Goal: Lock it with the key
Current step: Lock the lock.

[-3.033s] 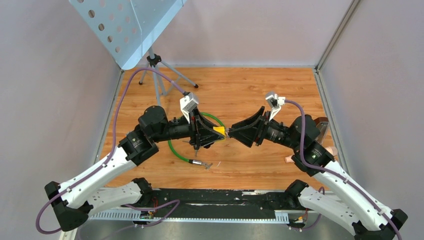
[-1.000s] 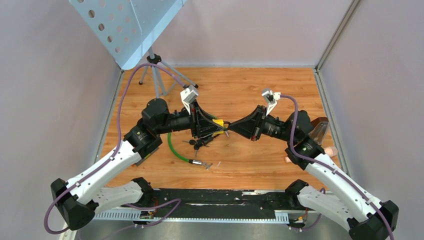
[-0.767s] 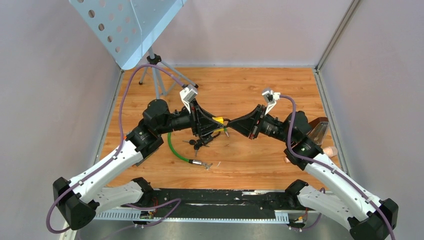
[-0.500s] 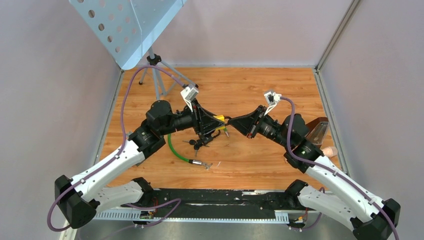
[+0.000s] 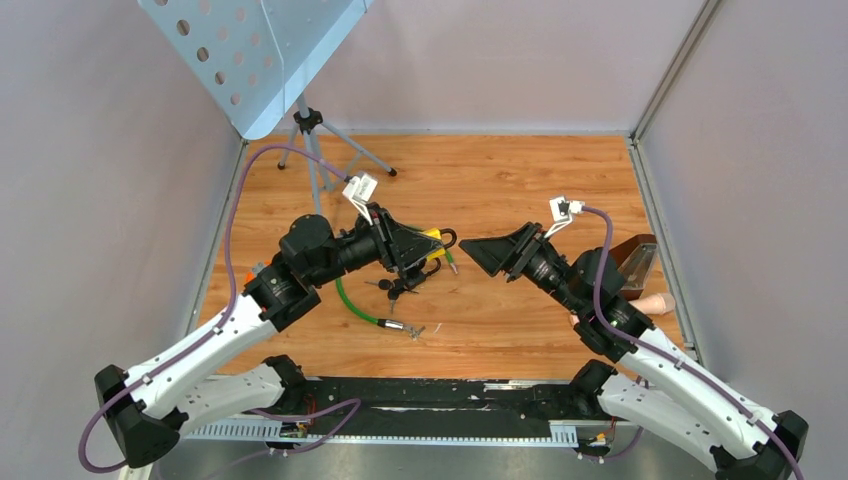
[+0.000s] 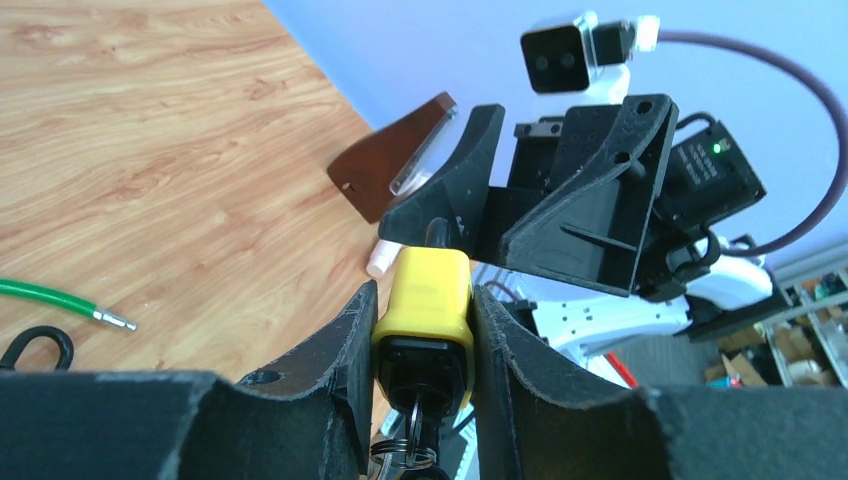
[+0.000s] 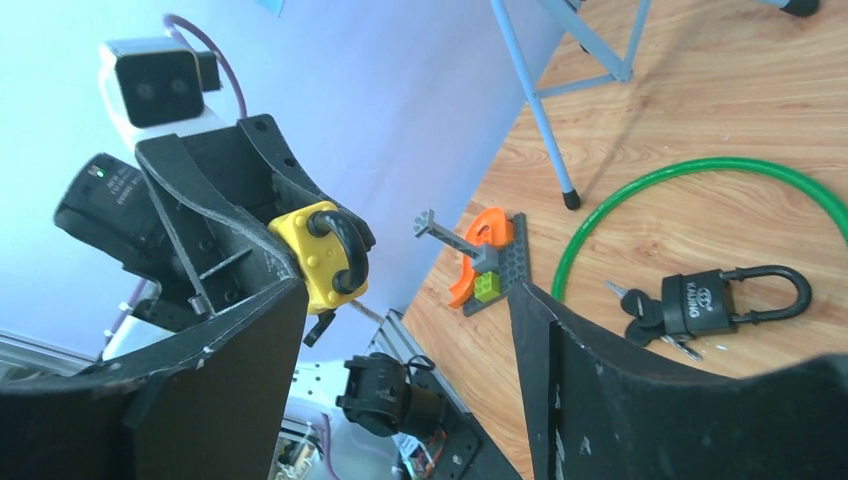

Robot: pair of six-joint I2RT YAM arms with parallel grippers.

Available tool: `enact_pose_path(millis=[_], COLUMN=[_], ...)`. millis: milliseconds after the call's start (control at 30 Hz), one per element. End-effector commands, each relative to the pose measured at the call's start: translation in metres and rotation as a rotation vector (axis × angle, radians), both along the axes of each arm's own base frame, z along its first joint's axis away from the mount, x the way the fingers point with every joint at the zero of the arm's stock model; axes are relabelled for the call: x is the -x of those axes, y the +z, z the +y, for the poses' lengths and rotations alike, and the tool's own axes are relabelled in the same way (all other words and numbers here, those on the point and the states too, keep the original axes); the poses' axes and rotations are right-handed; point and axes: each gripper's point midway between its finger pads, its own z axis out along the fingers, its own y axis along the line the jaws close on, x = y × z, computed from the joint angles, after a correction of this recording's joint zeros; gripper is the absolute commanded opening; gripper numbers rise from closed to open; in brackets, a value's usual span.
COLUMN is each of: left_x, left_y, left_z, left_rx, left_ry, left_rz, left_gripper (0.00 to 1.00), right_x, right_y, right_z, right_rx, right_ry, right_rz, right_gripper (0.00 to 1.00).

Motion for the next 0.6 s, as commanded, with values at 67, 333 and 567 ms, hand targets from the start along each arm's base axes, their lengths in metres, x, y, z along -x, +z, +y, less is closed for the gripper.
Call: enact_pose_path(millis=[67, 333, 567], left_x=[-0.002, 0.0, 0.002], left_y=[0.039, 0.047, 0.05], left_z=[0.014, 0.013, 0.01], left_rx=[0.2, 0.331, 0.364], left_ry=[0.085, 0.072, 0.049], left_rz=[0.051, 0.159, 0.19], left_gripper=[0.0, 0.0, 0.0], right_x=[0.001, -0.005, -0.005], right_y=[0.029, 0.056, 0.055], right_z=[0.004, 0.027, 0.038], right_rx=[-0.171, -0.233, -0.25], right_ry=[0.018, 0.096, 0.144], right_rz=[0.017, 0.008, 0.022], right_gripper=[0.75, 0.48, 0.27])
